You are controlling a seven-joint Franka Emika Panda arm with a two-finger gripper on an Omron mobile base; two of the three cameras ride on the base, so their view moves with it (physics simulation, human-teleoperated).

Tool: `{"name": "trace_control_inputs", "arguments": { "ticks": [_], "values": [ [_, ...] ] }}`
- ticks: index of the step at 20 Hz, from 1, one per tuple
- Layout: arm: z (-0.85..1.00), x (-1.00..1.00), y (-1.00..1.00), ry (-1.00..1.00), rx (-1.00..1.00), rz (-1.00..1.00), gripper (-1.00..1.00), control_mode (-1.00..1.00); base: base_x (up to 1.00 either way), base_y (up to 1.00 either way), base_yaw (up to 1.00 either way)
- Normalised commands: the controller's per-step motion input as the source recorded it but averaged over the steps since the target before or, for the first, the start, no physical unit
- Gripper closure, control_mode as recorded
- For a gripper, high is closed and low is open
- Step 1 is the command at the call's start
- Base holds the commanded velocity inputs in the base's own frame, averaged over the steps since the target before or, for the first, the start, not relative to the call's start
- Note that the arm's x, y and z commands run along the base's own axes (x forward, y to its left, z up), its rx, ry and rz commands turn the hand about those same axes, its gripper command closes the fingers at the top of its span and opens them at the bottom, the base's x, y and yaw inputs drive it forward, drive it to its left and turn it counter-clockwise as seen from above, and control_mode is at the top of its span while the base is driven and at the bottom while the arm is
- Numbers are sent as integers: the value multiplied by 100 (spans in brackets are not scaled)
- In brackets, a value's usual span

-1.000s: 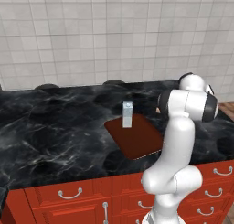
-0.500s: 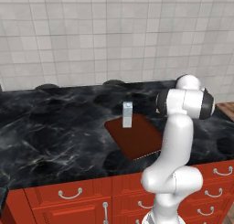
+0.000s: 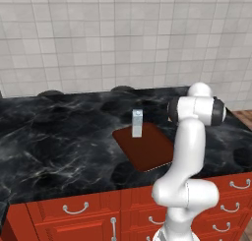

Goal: Take out the milk from the fridge and place it on the tray on the counter. Then take the sugar cube near the tray and place it in the tray.

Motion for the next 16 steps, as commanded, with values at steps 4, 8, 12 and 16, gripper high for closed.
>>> {"name": "trace_control_inputs", "arguments": {
  "ticks": [4, 8, 12, 16],
  "values": [
    [-16, 41, -13, 0, 18, 0, -100, -100, 0, 0, 0],
    [-4, 29, 0, 5, 9, 2, -100, -100, 0, 0, 0],
    [0, 13, 0, 6, 1, 1, -100, -100, 0, 0, 0],
    [-1, 1, 5, 3, 0, 0, -100, -100, 0, 0, 0]
  ]
}}
